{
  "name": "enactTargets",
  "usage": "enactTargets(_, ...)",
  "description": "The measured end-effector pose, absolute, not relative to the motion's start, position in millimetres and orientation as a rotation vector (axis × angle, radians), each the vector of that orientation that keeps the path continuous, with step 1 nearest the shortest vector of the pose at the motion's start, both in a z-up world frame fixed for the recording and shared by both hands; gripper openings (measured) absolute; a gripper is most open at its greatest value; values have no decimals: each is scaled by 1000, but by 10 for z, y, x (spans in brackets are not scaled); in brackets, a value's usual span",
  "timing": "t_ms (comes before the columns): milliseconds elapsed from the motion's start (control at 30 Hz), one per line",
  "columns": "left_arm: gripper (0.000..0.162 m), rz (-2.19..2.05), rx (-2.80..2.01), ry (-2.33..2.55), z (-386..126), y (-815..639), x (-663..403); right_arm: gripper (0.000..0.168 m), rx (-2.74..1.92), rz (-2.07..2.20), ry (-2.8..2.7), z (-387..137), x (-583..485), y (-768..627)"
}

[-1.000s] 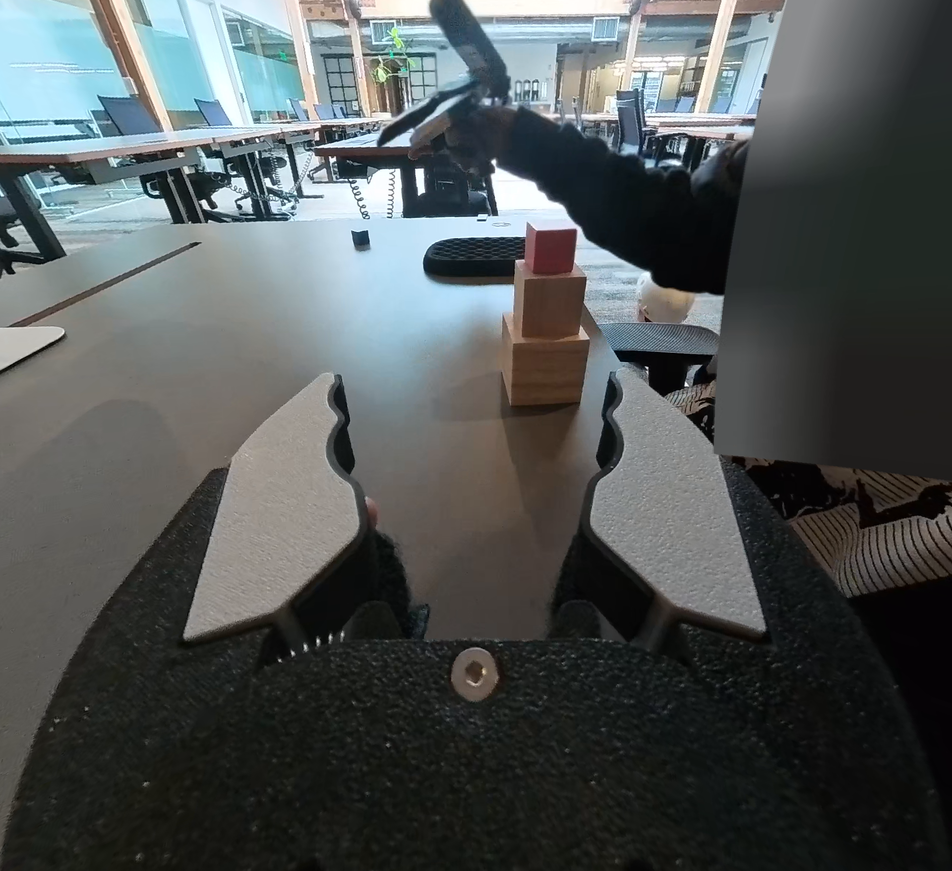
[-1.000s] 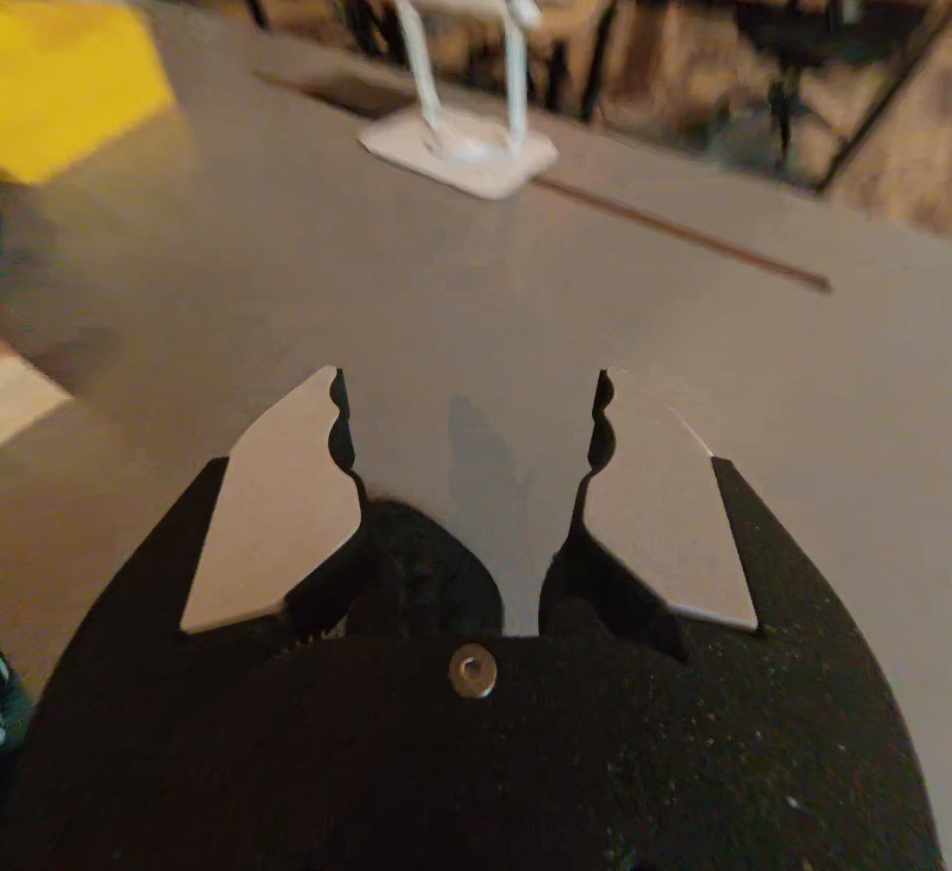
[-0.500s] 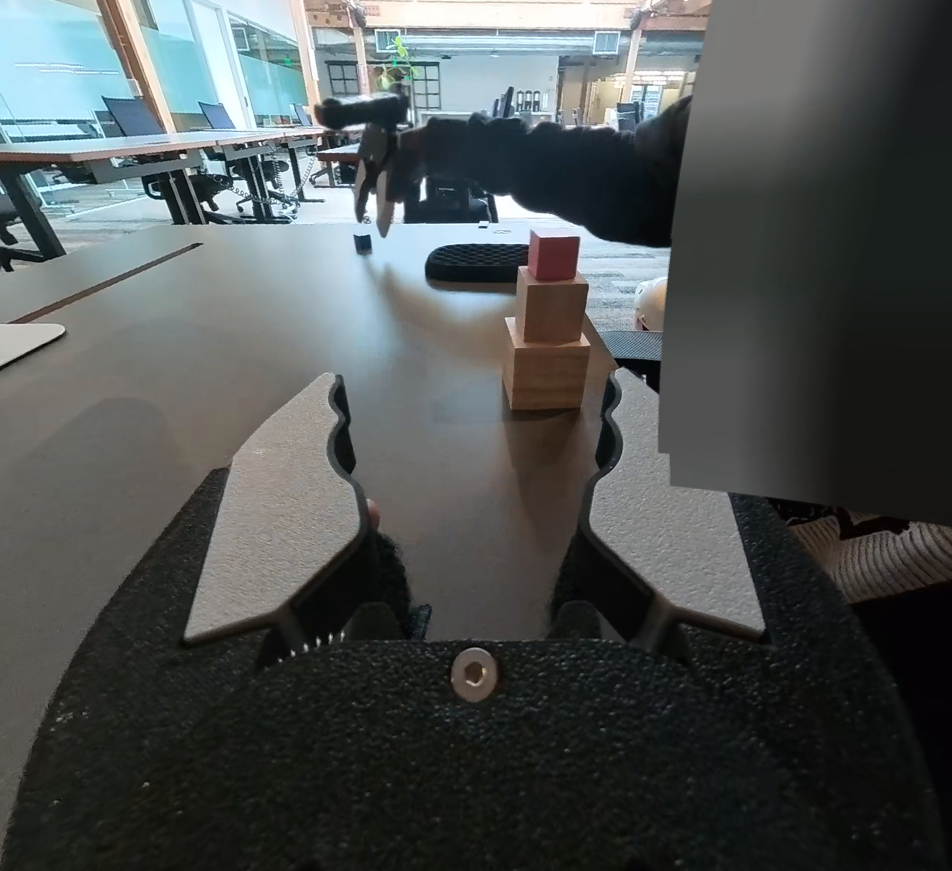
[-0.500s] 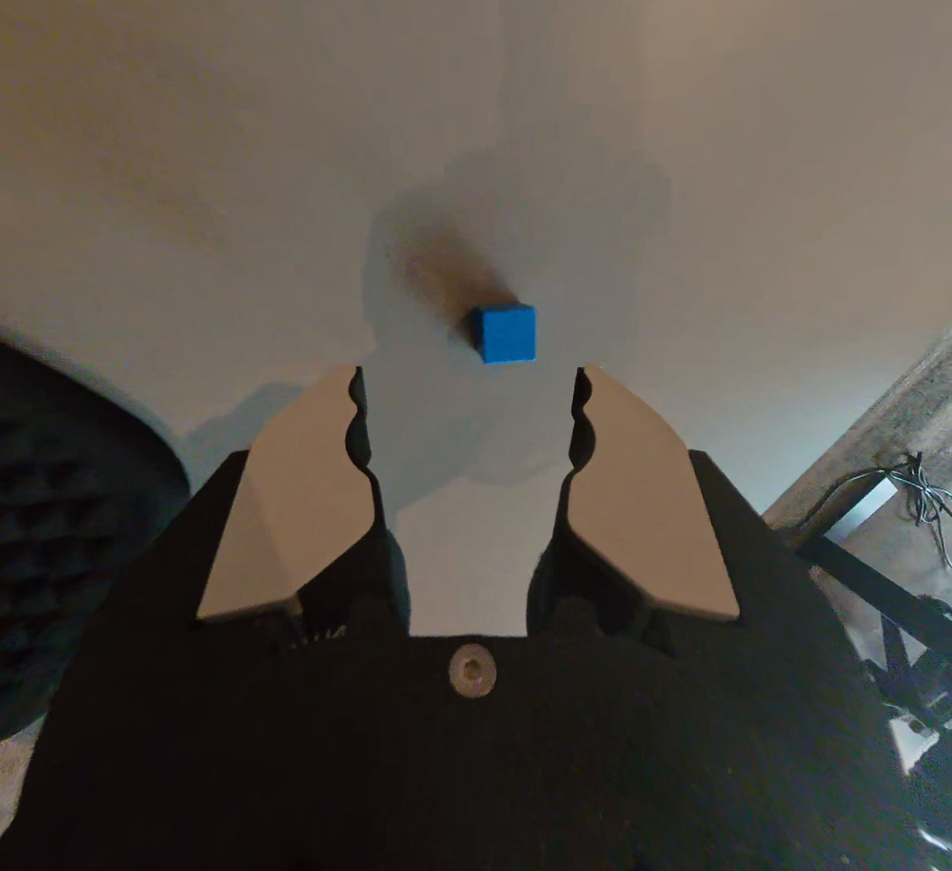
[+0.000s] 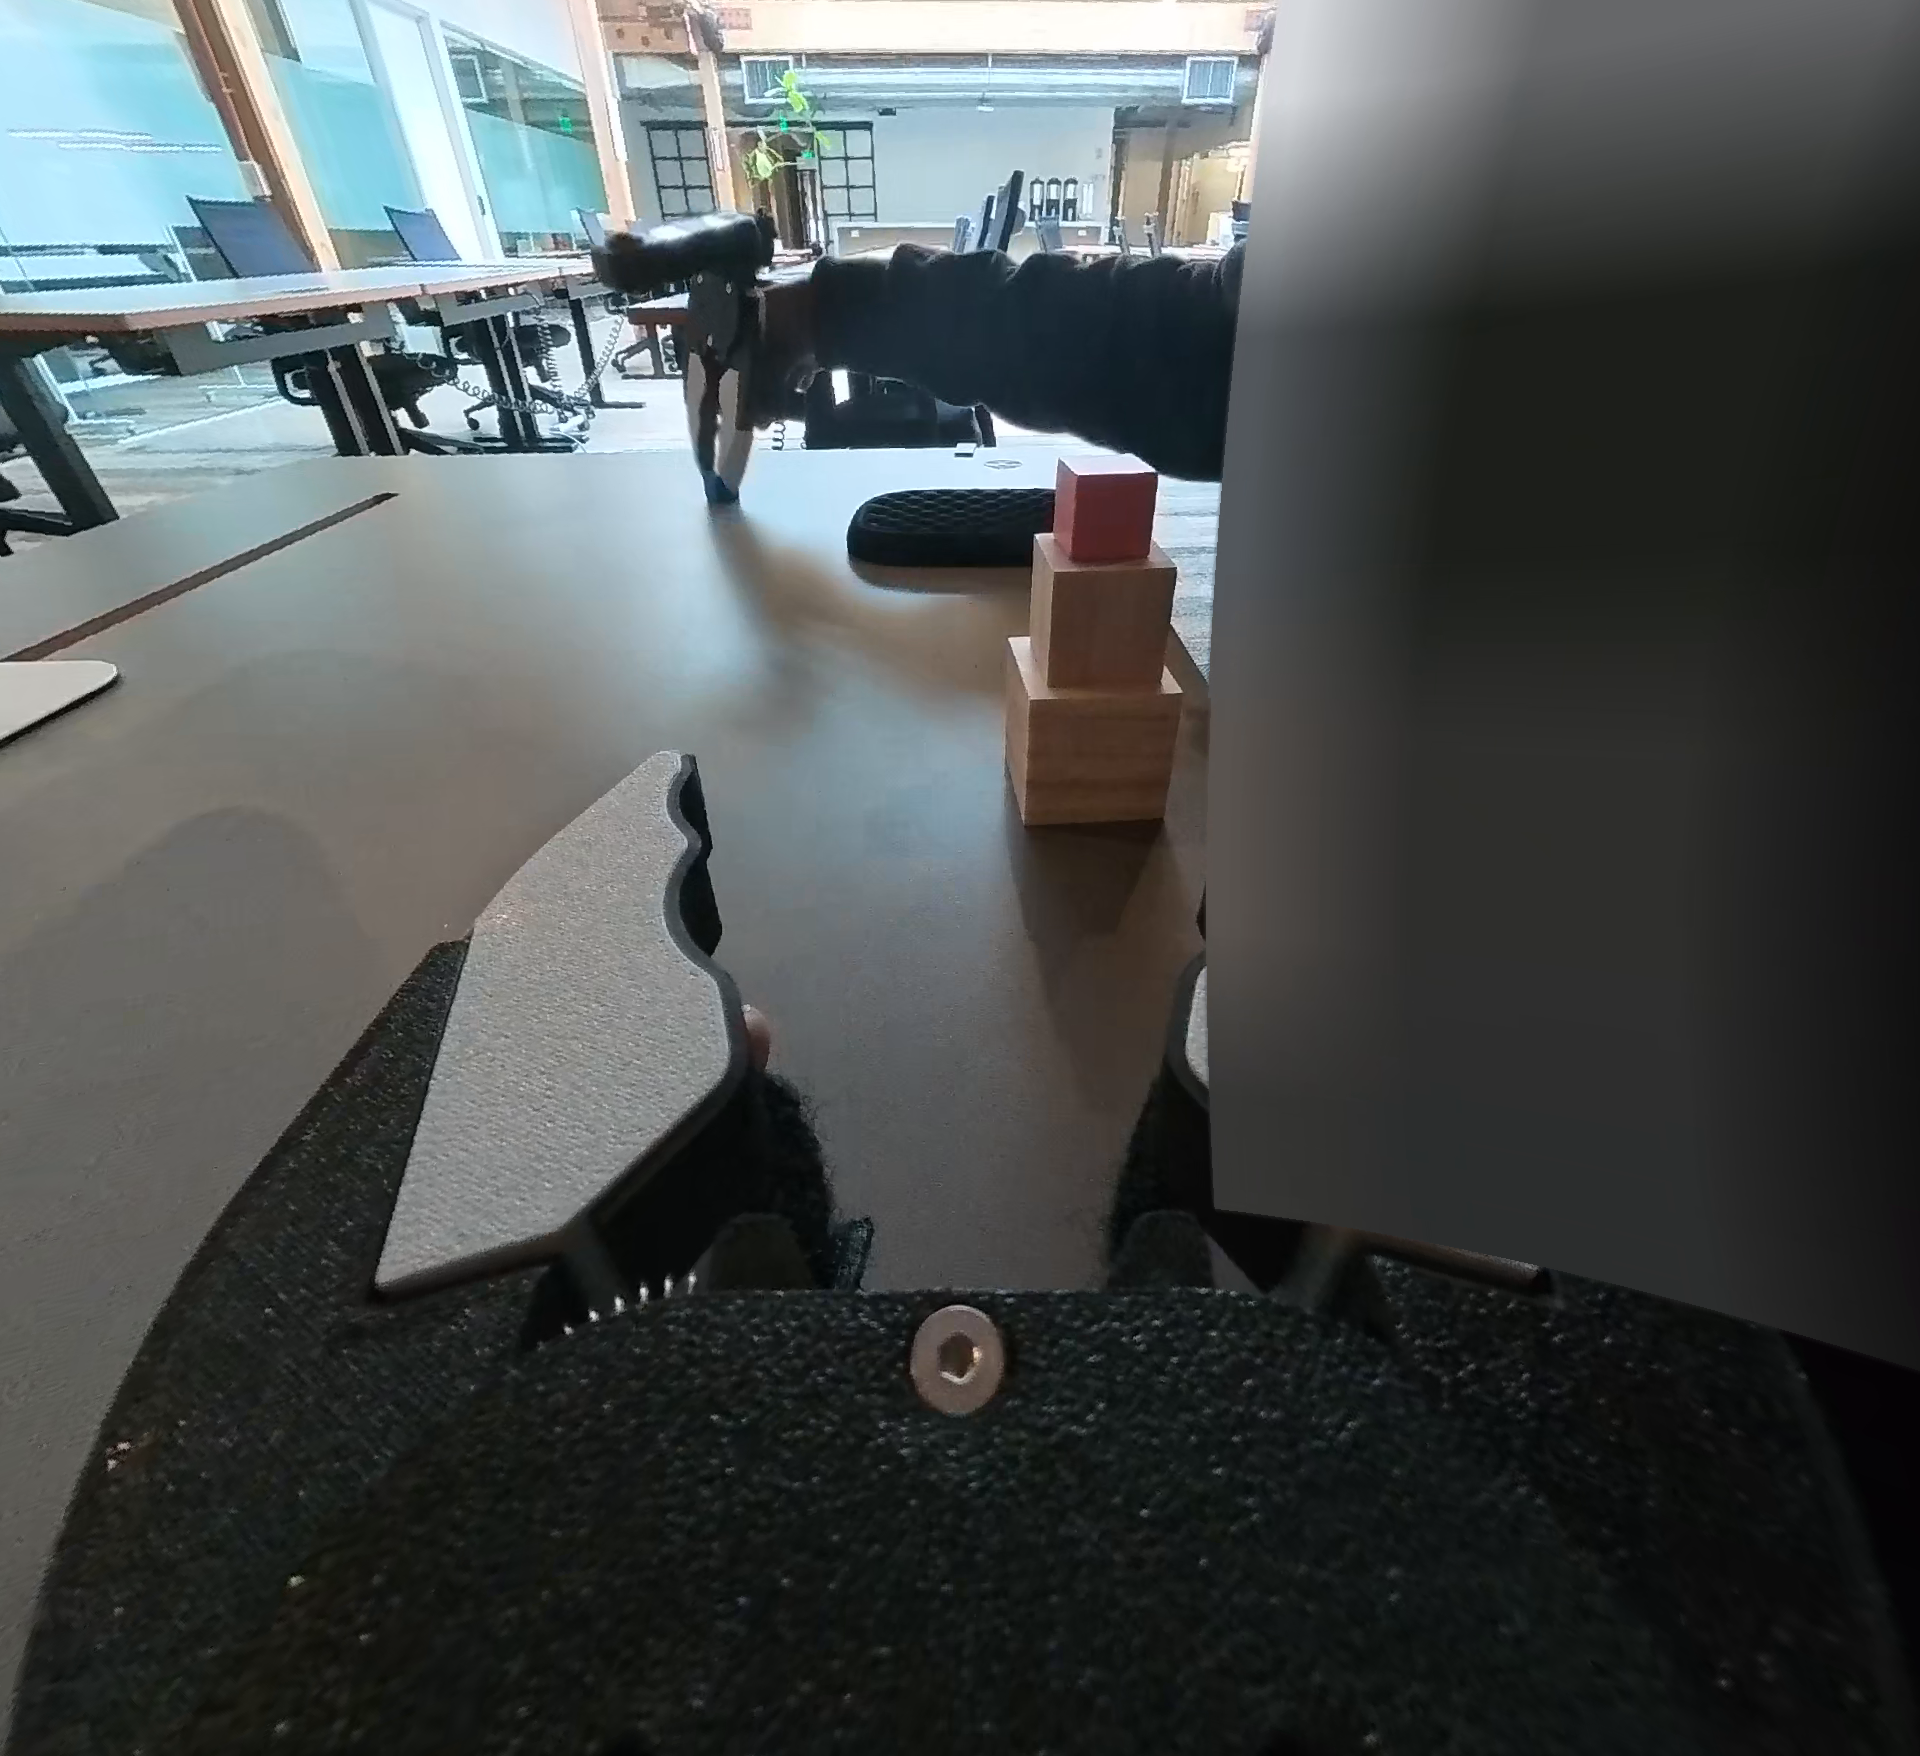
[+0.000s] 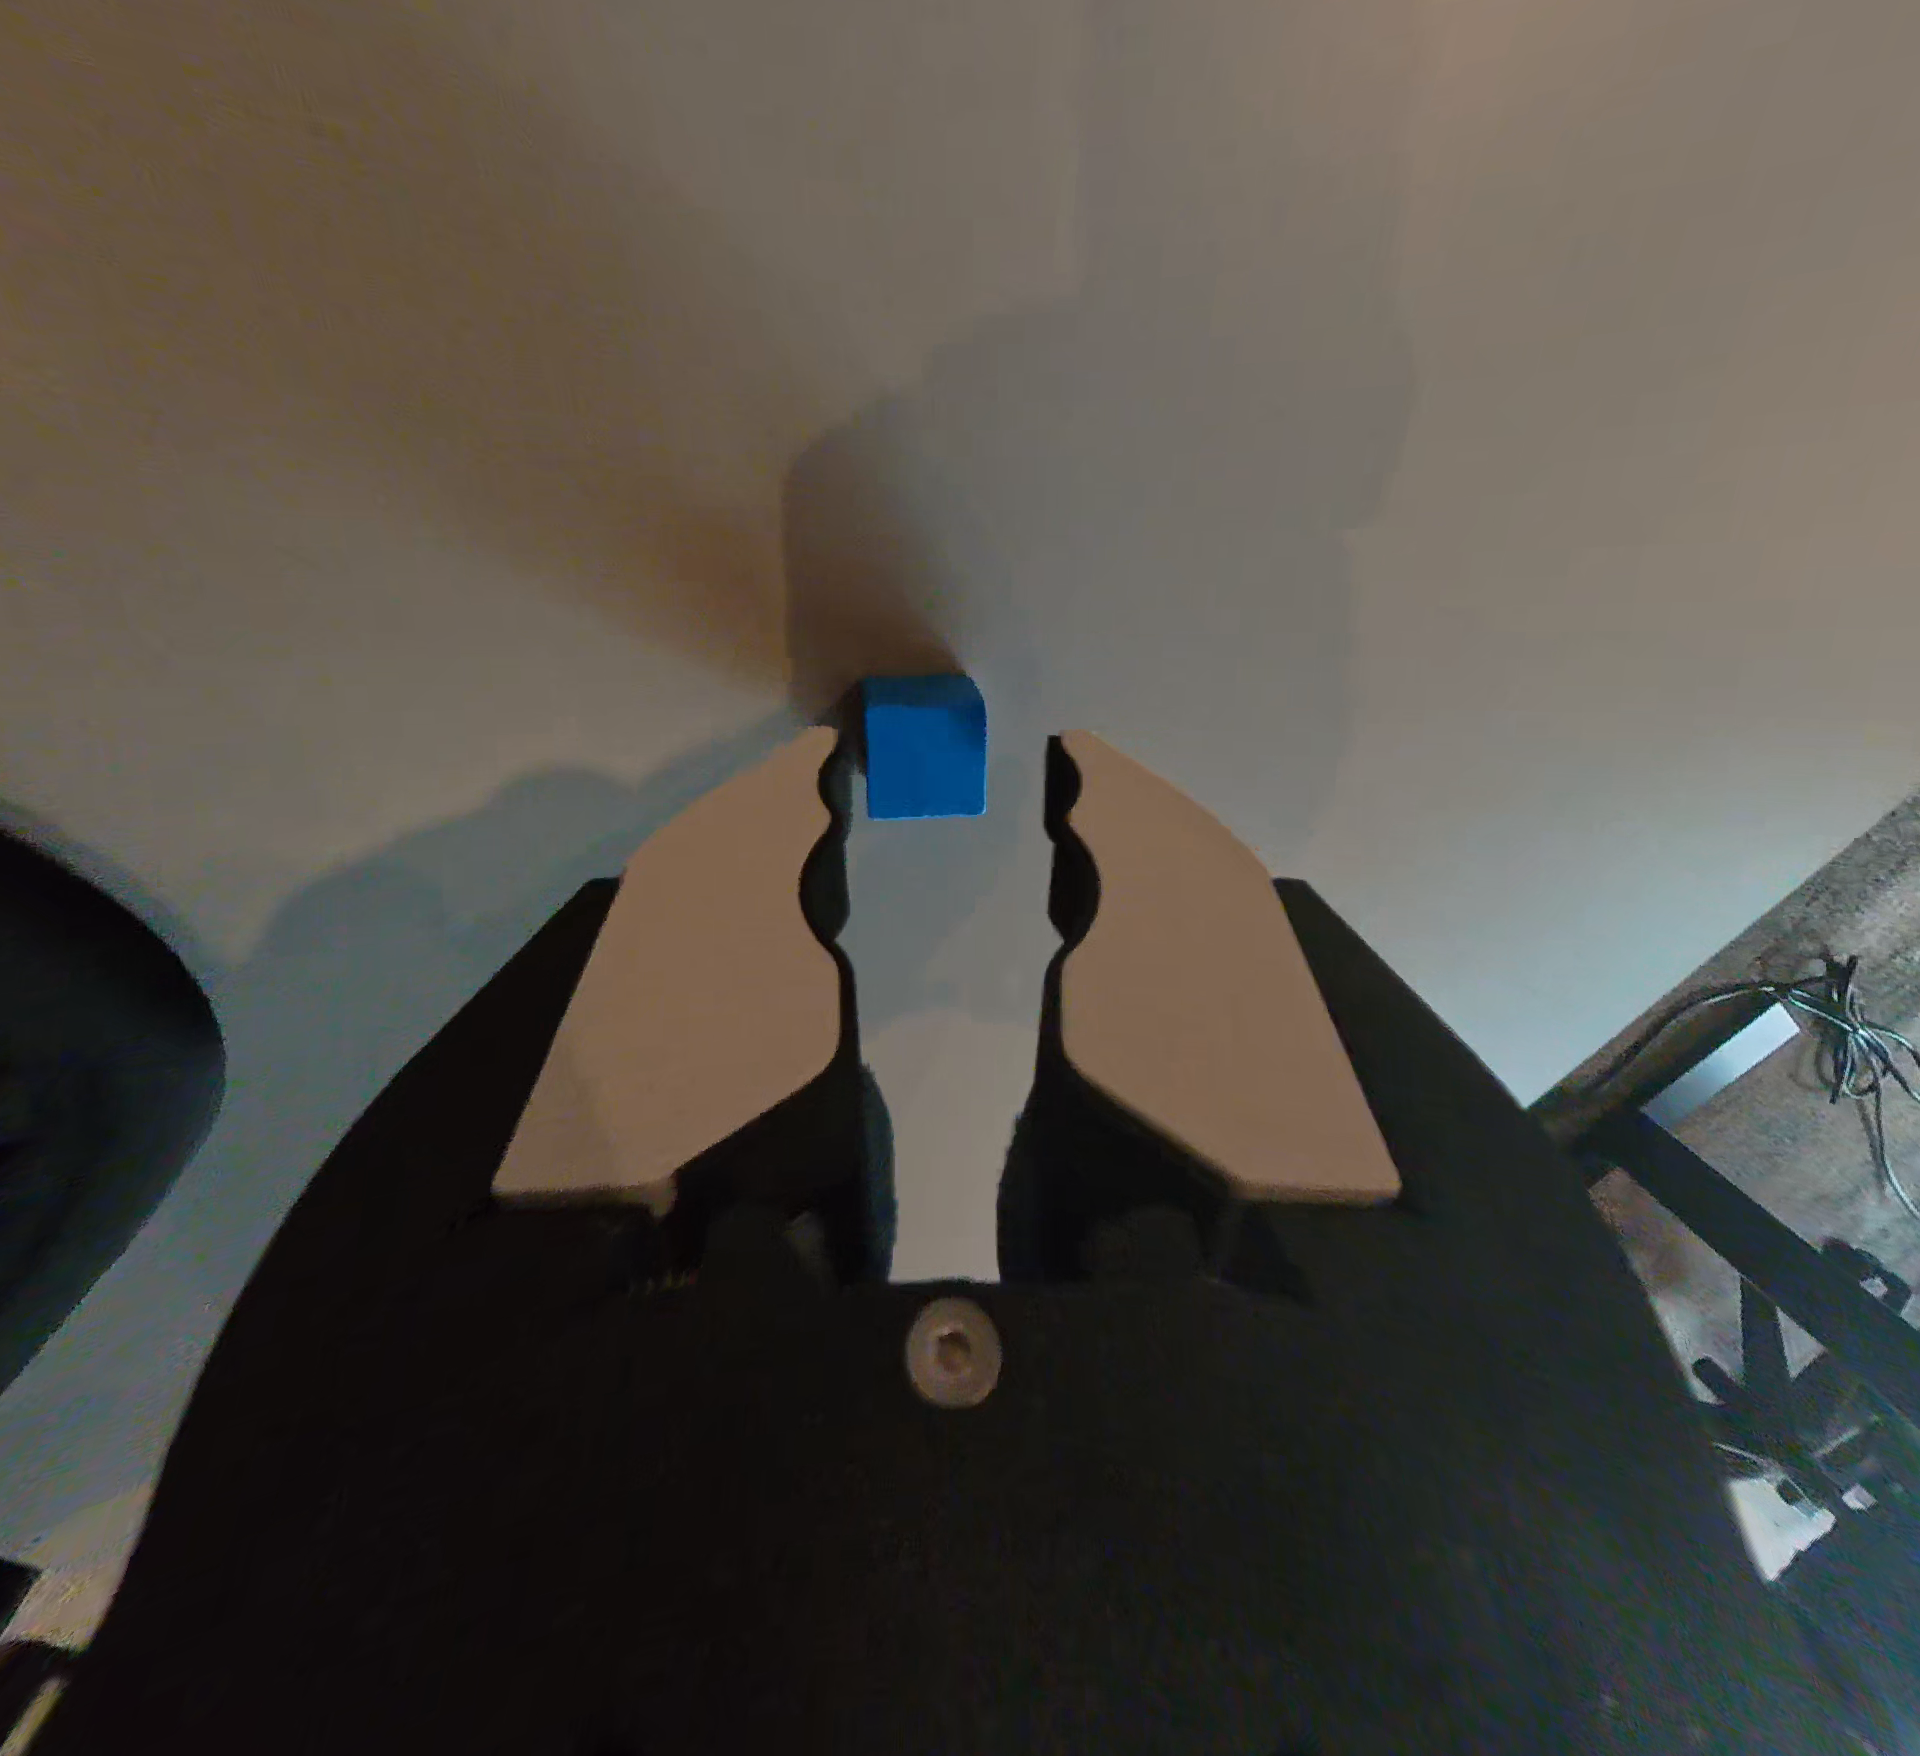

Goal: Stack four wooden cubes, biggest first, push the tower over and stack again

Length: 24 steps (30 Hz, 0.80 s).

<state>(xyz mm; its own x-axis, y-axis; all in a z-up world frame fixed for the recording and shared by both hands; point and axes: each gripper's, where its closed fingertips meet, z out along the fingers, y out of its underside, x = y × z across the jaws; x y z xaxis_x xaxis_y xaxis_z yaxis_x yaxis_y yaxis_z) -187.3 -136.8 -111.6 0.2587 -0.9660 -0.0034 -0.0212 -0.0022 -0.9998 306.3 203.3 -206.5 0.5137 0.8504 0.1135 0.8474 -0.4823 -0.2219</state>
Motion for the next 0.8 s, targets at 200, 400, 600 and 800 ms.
enactTargets(200, 92, -1007, -1341, 1021, -1113, -1359, -1879, 21, -2437, 23, -1469, -1955, 2968, 2003)
enactTargets(400, 93, -1007, -1342, 1022, -1114, -1357, -1878, 21, -2255, 108, -1584, -1432, 2346, 1620)
enactTargets(600, 93, -1006, -1338, 1027, -1113, -1365, -1876, 21, -2047, 352, -1764, -759, 1287, 794)
enactTargets(800, 93, -1004, -1333, 1038, -1116, -1379, -1868, 21, -1798, 427, -2034, -377, 450, -123)
